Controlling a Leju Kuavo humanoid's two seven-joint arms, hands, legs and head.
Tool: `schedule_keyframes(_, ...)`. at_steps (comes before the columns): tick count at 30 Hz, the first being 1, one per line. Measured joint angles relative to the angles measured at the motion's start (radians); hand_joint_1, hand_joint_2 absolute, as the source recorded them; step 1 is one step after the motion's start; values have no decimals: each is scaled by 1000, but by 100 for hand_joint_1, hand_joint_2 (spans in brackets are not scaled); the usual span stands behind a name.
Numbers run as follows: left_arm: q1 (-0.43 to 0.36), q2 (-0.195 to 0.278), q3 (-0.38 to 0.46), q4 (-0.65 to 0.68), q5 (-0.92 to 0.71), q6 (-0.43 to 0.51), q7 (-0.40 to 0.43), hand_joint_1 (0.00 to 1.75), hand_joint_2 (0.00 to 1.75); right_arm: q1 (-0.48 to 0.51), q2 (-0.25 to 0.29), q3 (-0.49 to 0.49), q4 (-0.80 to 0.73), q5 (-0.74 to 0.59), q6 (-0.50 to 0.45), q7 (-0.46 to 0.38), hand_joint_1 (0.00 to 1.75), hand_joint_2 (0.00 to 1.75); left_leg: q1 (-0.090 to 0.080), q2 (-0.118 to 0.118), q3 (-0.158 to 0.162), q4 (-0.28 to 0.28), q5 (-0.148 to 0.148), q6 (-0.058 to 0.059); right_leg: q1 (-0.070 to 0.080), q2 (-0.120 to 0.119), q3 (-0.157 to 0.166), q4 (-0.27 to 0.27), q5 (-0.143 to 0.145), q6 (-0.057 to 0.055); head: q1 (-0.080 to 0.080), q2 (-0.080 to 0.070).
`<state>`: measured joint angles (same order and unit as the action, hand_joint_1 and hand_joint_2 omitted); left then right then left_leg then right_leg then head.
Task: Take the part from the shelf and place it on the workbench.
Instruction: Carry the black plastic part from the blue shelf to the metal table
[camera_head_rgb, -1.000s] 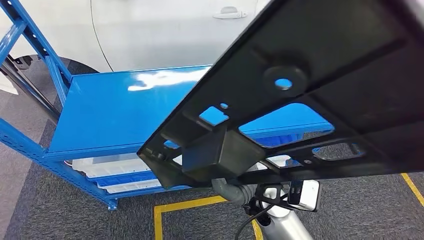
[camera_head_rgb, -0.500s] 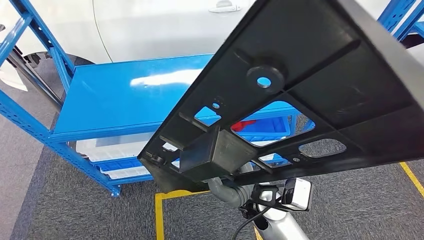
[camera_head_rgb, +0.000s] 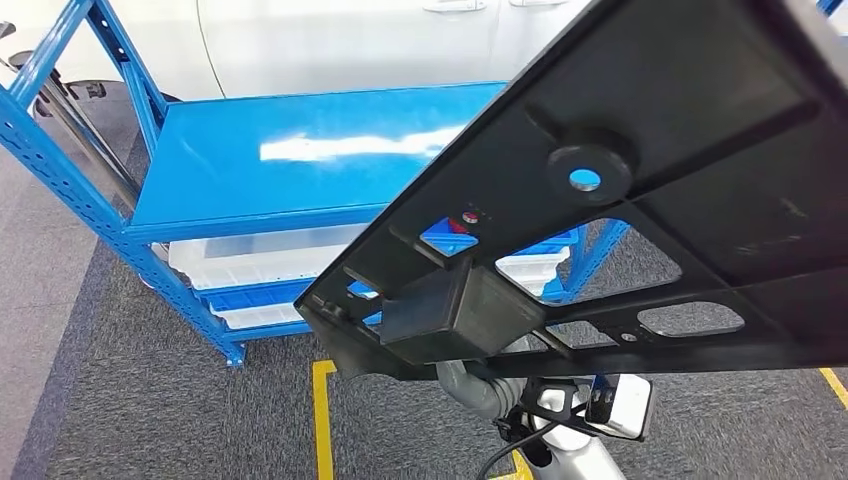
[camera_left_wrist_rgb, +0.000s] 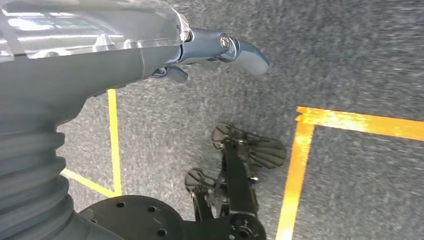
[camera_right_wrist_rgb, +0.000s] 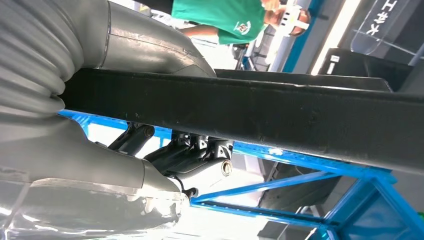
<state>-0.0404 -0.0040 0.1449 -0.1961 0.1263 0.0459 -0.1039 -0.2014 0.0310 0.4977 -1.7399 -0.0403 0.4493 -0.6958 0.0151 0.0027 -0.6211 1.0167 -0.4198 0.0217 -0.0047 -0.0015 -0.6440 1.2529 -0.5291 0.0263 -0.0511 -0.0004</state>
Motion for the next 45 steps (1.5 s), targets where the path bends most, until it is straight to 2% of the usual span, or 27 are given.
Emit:
schedule_keyframes(1, 0, -1, 0, 0, 0, 3, -1, 0, 175, -2, -1, 1, 0, 4, -4, 0, 175, 175, -1, 0, -9, 0, 9, -2, 3, 0, 50, -66, 21, -8, 0, 0)
schedule_keyframes(3, -1, -4, 2, 0, 1, 10, -1, 0, 175, -11, -2, 5, -1, 12, -11, 0, 175, 175, -3, 0, -18, -1, 25, -10, 10, 0, 144, -209, 15, -24, 0, 0)
schedule_keyframes(5, -1, -6, 5, 0, 1, 12, -1, 0, 175, -19, -4, 11, -3, 15, -13, 0, 175, 175, -1, 1, -20, -8, 41, -23, 16, -1, 176, -272, -2, -34, 0, 0)
schedule_keyframes(7, -1, -6, 7, 0, 0, 13, -1, 0, 175, -24, -8, 15, -5, 11, -2, 0, 175, 175, -1, 1, -24, -10, 46, -35, 12, -2, 172, -285, 16, -46, 0, 0)
schedule_keyframes(8, -1, -6, 9, 0, 1, 13, 0, 0, 175, -26, -10, 17, -5, 6, 7, 0, 175, 175, -1, 0, -32, 7, 30, -38, 10, -4, 170, -292, 27, -52, 0, 0)
schedule_keyframes(9, -1, -6, 11, 0, 1, 15, 2, 0, 175, -28, -10, 20, -6, 0, 18, 0, 175, 175, -1, 0, -48, 45, -1, -41, 7, -6, 166, -297, 36, -57, 0, 0)
schedule_keyframes(11, 0, -7, 14, 0, 1, 20, 6, 0, 175, -31, -11, 22, -6, -11, 40, 0, 175, 175, 0, -1, -95, 175, -81, -46, 9, -9, 153, -295, 46, -62, 0, 0)
schedule_keyframes(12, 0, -7, 15, 0, 2, 22, 8, 0, 175, -31, -12, 23, -6, -15, 49, 0, 175, 175, 0, -1, -115, 237, -107, -48, 10, -9, 145, -291, 49, -62, 0, 0)
schedule_keyframes(13, 1, -7, 16, 0, 2, 24, 9, 0, 175, -31, -13, 23, -6, -19, 57, 0, 175, 175, 0, -1, -121, 269, -114, -50, 11, -9, 139, -286, 50, -62, 0, 0)
schedule_keyframes(14, 1, -7, 16, 0, 2, 26, 11, 0, 175, -31, -14, 23, -6, -21, 65, 0, 175, 175, 1, -1, -107, 263, -102, -51, 10, -9, 133, -280, 50, -61, 0, 0)
schedule_keyframes(17, 1, -7, 16, 0, 0, 28, 14, 0, 175, -32, -14, 19, -6, -30, 85, 0, 175, 175, 1, 0, 9, 80, -35, -46, 10, -9, 121, -263, 45, -53, 0, 0)
schedule_keyframes(19, 1, -7, 17, 0, -1, 31, 15, 0, 175, -32, -14, 13, -9, -35, 95, 0, 175, 175, -3, -1, 48, 10, -30, -36, 13, -9, 114, -253, 43, -44, 0, 0)
schedule_keyframes(23, 1, -8, 19, 0, -3, 36, 22, 0, 175, -30, -14, -6, -27, -36, 111, 0, 175, 175, 0, -2, 46, -5, -28, -16, 12, -6, 99, -228, 26, -24, 0, 0)
schedule_keyframes(24, 0, -8, 19, 0, -3, 37, 24, 0, 175, -29, -14, -12, -34, -36, 114, 0, 175, 175, 2, -1, 46, -9, -26, -10, 11, -4, 81, -189, 2, -18, 0, 0)
schedule_keyframes(26, 0, -8, 21, 0, -4, 40, 27, 0, 175, -24, -14, -23, -44, -36, 123, 0, 175, 175, 3, 0, 42, -10, -23, -4, 5, -2, 17, -59, -61, -8, 0, 0)
schedule_keyframes(28, 1, -8, 23, 0, -3, 43, 31, 0, 175, -15, -14, -33, -47, -37, 131, 0, 175, 175, 2, 0, 40, -9, -23, -3, -1, -2, -36, 43, -88, -4, 0, 0)
schedule_keyframes(29, 1, -8, 23, 0, -3, 44, 32, 0, 175, -11, -14, -37, -48, -38, 134, 0, 175, 175, 2, -1, 40, -8, -23, -3, -3, -2, -38, 41, -72, -3, 0, 0)
schedule_keyframes(30, 1, -8, 23, 0, -3, 45, 32, 0, 175, -10, -14, -41, -50, -38, 136, 0, 175, 175, 2, -1, 41, -7, -23, -3, -4, -2, -20, -2, -38, -5, 0, 0)
schedule_keyframes(32, 1, -9, 23, 0, -3, 45, 33, 0, 175, -9, -14, -46, -57, -39, 139, 0, 175, 175, 1, 2, 45, -6, -24, -6, -2, -19, 45, -147, 37, -13, 0, 0)
schedule_keyframes(33, 1, -9, 24, 0, -2, 45, 33, 0, 175, -10, -14, -47, -60, -40, 142, 0, 175, 175, -1, 3, 44, -5, -24, -9, 2, -30, 70, -203, 57, -17, 0, 0)
schedule_keyframes(35, 2, -9, 25, 0, -1, 53, 36, 0, 175, -8, -14, -54, -65, -44, 154, 0, 175, 175, -4, 12, 43, -6, -23, -19, 11, -40, 81, -243, 63, -25, 0, 0)
schedule_keyframes(38, 5, -7, 35, 0, 3, 71, 33, 0, 175, -5, -13, -74, -71, -46, 180, 0, 175, 175, -4, 26, 41, 2, -35, -34, 6, -18, 79, -256, 76, -41, 0, 0)
schedule_keyframes(40, 5, -2, 43, 0, 6, 81, 16, 0, 175, -5, -8, -89, -78, -43, 193, 0, 175, 175, -2, 18, 8, 81, -88, -39, 1, -6, 80, -265, 85, -52, 0, 0)
schedule_keyframes(42, 6, 7, 51, 0, 11, 93, -9, 0, 175, -4, -2, -103, -82, -35, 196, 0, 175, 175, -2, 9, -50, 218, -154, -42, 3, 8, 77, -263, 88, -57, 0, 0)
schedule_keyframes(43, 7, 13, 56, 0, 12, 102, -20, 0, 175, -4, 0, -109, -84, -30, 193, 0, 175, 175, -2, 7, -70, 267, -169, -43, 4, 16, 75, -261, 89, -57, 0, 0)
schedule_keyframes(44, 7, 18, 60, 0, 10, 113, -28, 0, 175, -4, 0, -113, -85, -26, 189, 0, 175, 175, -2, 7, -73, 278, -163, -43, 4, 25, 73, -258, 89, -57, 0, 0)
schedule_keyframes(45, 7, 23, 62, 0, 5, 122, -32, 0, 175, -4, 1, -116, -88, -24, 184, 0, 175, 175, -2, 5, -58, 250, -140, -42, 4, 34, 71, -254, 88, -56, 0, 0)
